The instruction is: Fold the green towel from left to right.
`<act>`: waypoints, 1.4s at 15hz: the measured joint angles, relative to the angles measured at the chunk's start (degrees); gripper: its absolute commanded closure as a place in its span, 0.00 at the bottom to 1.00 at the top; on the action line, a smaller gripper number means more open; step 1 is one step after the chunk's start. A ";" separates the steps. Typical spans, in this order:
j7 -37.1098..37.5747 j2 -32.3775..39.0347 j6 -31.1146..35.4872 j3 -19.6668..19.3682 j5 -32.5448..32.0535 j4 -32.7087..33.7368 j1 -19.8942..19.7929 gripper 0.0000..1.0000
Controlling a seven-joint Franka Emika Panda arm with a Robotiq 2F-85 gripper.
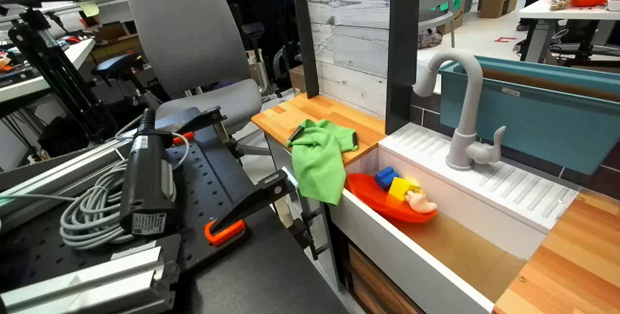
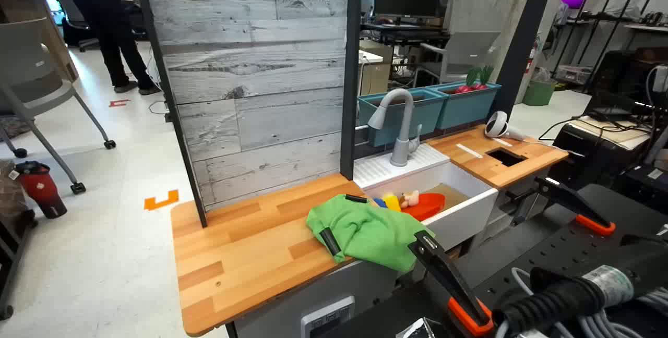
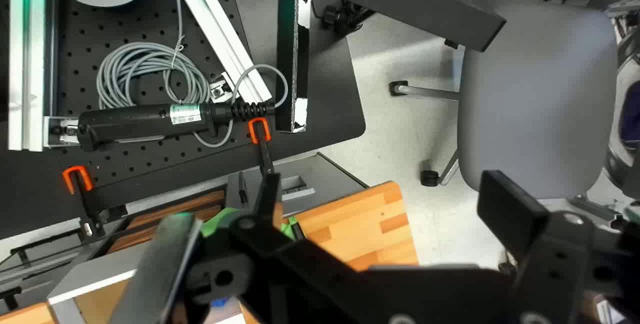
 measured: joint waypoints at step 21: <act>-0.04 1.59 5.84 1.61 0.00 -1.12 -1.84 0.00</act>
